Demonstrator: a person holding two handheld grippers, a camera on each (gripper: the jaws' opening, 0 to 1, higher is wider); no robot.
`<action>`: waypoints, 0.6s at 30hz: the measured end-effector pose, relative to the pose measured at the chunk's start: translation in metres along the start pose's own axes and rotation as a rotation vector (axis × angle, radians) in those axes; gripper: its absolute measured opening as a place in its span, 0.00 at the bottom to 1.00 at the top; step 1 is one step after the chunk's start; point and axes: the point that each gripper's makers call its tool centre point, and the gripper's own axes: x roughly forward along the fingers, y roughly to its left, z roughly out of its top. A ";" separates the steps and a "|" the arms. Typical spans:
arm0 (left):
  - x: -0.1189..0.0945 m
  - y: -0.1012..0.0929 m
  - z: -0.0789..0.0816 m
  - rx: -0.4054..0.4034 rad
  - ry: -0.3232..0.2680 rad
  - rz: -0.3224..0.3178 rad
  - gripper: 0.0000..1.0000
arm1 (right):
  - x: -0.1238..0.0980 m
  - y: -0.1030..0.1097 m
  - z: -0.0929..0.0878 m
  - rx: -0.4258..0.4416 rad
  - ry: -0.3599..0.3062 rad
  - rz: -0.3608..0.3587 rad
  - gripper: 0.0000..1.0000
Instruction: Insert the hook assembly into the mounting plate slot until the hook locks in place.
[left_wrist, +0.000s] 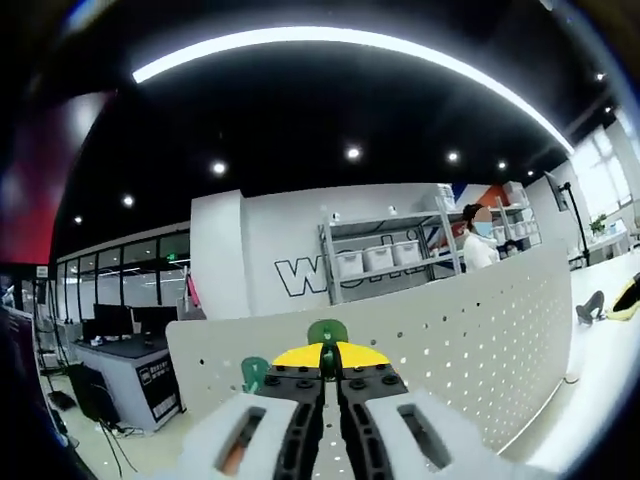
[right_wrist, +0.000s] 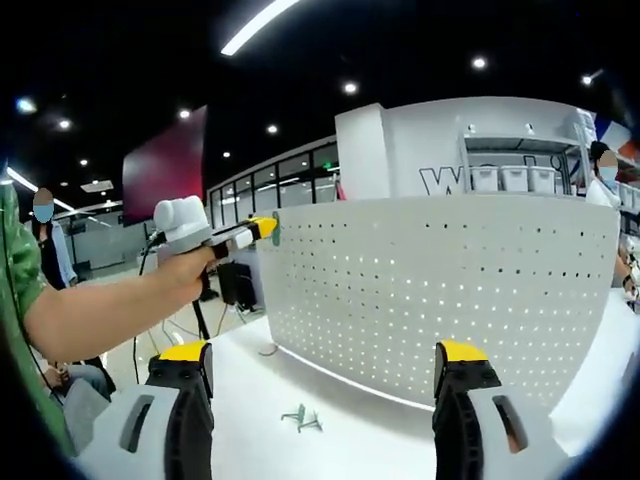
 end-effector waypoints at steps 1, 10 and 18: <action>0.001 0.001 0.000 0.001 -0.003 0.004 0.02 | 0.000 -0.001 0.000 0.002 0.001 -0.001 0.94; 0.014 0.005 -0.014 -0.002 0.005 0.018 0.02 | 0.003 -0.006 -0.002 0.007 0.011 -0.010 0.93; 0.019 0.010 -0.019 -0.006 0.010 0.025 0.03 | 0.004 -0.008 -0.003 0.012 0.015 -0.017 0.92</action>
